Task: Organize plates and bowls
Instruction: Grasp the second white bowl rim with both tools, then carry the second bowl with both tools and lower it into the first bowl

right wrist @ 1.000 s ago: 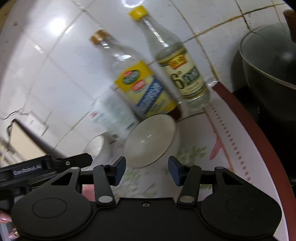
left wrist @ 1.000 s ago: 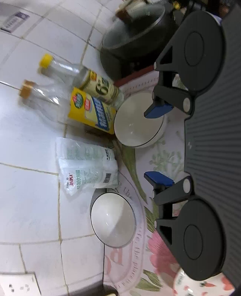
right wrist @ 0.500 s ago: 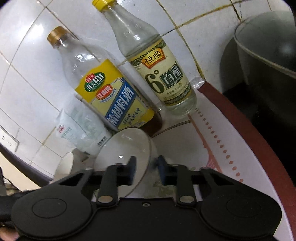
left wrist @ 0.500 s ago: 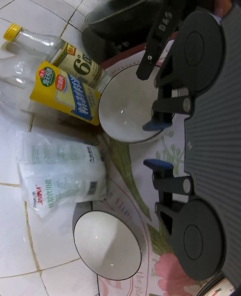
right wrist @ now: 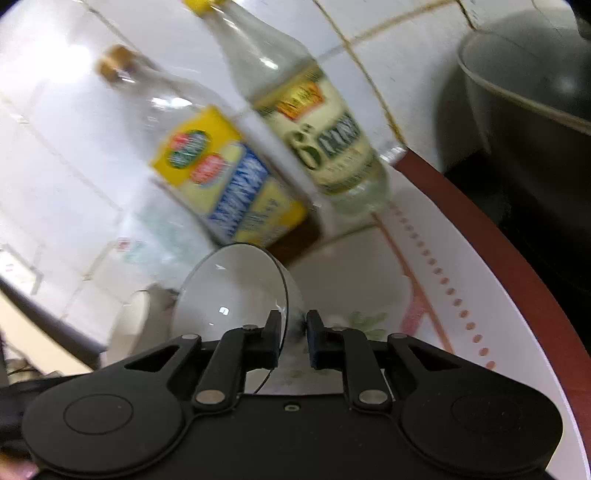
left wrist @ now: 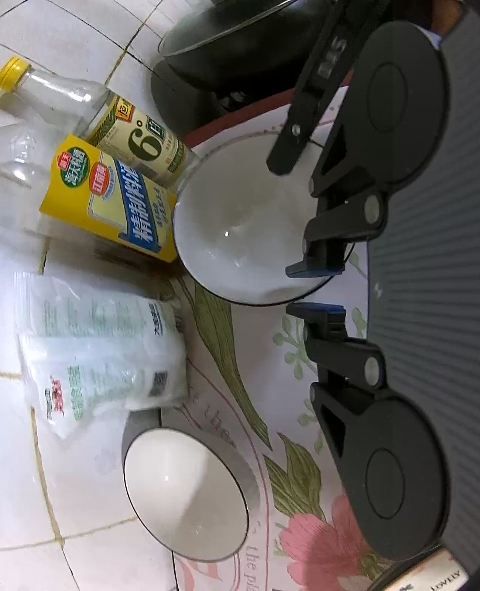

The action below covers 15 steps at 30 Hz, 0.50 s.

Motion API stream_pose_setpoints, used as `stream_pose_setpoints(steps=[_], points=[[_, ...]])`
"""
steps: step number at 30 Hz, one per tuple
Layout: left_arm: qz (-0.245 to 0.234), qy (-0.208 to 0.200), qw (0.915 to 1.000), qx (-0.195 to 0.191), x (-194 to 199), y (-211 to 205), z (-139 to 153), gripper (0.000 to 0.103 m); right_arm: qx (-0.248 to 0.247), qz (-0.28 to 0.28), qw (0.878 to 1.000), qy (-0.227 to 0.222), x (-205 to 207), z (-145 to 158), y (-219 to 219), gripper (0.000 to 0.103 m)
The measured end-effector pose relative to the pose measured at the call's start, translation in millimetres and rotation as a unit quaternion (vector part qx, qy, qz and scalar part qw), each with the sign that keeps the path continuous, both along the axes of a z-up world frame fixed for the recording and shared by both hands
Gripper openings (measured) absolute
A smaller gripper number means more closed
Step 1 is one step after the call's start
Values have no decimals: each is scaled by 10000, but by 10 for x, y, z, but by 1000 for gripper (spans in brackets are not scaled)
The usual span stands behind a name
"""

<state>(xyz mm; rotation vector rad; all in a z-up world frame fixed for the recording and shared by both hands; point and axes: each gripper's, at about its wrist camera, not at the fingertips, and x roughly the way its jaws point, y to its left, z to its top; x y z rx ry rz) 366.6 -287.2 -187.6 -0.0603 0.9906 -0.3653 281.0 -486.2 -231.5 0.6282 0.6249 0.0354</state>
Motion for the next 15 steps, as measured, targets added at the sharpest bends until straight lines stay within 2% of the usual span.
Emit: stream_pose_setpoints(steps=[2,5,9,15], points=[[113,-7,9999,-35,-17,53,30,13,80,162,9998,-112,-64,58,21,23],[143,22,9997,-180,-70,118,95,13,99,142,9998,-54,-107,107,56,23],[135,-33,9998,-141,-215,190,223,13,169,104,9997,-104,-217,194,113,23],[49,-138,9999,-75,-516,284,524,13,89,91,9997,-204,-527,492,258,23]])
